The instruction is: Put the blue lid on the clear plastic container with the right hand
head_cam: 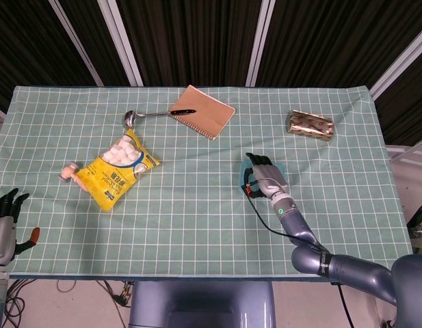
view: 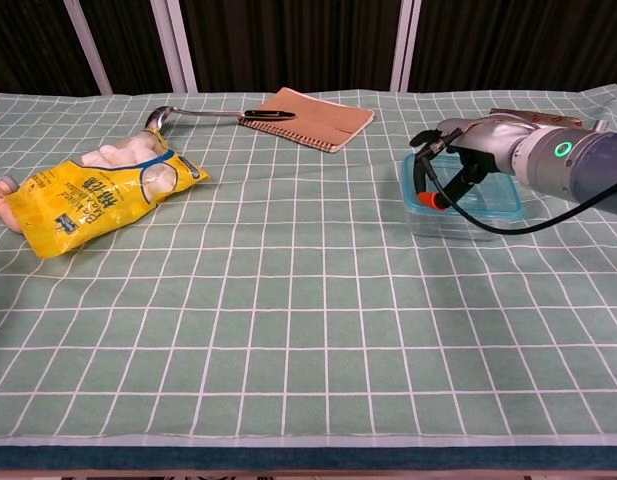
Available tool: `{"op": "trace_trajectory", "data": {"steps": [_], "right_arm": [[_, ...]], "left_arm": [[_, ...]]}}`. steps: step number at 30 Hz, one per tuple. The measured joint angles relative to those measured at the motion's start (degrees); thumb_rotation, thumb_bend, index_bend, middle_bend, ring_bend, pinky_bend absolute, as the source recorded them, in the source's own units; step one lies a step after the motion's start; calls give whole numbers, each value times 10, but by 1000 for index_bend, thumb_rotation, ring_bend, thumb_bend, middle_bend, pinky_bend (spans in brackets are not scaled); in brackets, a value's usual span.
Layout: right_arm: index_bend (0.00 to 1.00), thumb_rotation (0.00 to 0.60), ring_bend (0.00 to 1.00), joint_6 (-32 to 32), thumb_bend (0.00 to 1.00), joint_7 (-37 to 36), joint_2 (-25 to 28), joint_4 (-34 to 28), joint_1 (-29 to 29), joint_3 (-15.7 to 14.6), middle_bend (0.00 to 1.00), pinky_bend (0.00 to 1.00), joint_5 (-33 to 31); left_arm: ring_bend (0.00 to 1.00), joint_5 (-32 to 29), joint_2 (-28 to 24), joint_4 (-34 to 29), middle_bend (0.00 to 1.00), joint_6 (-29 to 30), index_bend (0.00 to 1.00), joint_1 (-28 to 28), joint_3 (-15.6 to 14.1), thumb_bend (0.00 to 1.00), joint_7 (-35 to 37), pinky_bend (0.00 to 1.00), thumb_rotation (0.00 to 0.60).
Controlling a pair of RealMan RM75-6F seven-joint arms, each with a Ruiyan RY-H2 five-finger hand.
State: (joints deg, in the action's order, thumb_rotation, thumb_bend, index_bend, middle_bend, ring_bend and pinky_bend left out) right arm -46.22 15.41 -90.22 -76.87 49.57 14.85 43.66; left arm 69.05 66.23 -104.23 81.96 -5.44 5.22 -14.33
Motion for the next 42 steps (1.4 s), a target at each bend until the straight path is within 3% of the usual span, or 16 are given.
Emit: {"op": "trace_trajectory", "data": {"steps": [7,17,42], "right_arm": [[675,600,0,-5,498,-4,22,-6,7,22,0,0,-7],[675,600,0,34,498,-17,10,62,32,34,0,0,-33],[675,600,0,99,497,-59,-55,198,60,31,0,0,-26]], "left_arm": [[0,-2,-1,-2,0,0,136,0,0,361,1,0,600],[0,-12,0,-1,0,-2,136,-2,5,361,0,0,600],[0,-23,-1,-1,0,-7,136,-6,8,361,-2,0,600]]}}
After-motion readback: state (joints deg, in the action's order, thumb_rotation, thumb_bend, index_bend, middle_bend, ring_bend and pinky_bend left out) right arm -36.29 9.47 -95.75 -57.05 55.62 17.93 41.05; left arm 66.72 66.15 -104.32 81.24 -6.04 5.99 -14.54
